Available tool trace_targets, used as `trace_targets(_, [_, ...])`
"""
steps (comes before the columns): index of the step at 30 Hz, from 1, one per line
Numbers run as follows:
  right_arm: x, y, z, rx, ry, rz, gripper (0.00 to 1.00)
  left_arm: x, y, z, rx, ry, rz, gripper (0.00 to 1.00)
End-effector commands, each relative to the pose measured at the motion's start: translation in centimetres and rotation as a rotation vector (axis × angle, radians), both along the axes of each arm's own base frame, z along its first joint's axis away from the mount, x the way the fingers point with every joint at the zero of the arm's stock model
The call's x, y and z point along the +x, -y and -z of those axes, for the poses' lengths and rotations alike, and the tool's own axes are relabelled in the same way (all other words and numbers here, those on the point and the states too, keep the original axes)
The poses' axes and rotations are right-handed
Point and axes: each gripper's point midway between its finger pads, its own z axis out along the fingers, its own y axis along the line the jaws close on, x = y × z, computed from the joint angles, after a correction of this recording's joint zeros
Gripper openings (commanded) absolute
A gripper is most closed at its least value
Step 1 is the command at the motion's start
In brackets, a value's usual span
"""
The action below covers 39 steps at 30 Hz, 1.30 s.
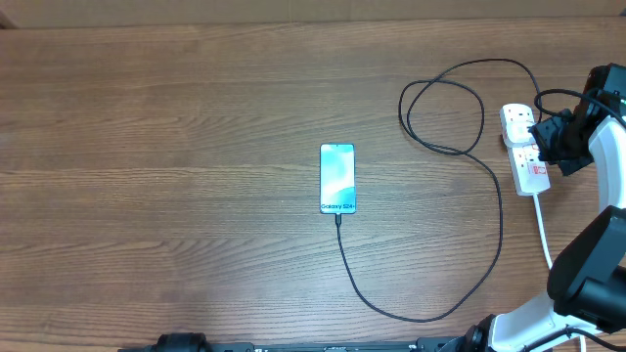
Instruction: Plug charger to phone and switch on socket
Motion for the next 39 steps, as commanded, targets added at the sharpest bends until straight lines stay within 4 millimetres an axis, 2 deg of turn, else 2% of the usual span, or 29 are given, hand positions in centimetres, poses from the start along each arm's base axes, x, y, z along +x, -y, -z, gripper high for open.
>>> trace_targets(1, [0.8,0.4,-1.3,-0.017,0.037,-0.001,0.05,-1.2,-0.1,2.6,-0.017,-0.077,-0.048,1.00])
trace_targets(3, [0.8,0.4,-1.3,-0.013,0.038,-0.003,0.05,-1.7,0.0,4.3,-0.017,-0.143,-0.052,1.00])
trace_targets(24, [1.0,-0.1,-1.3,0.013,0.050,-0.011,0.05,-2.2,0.0,4.6,-0.018,-0.125,-0.052,1.00])
trace_targets(39, [1.0,-0.1,-1.3,0.013,0.049,-0.012,0.06,-9.2,0.3,6.8,-0.013,0.147,-0.058,1.00])
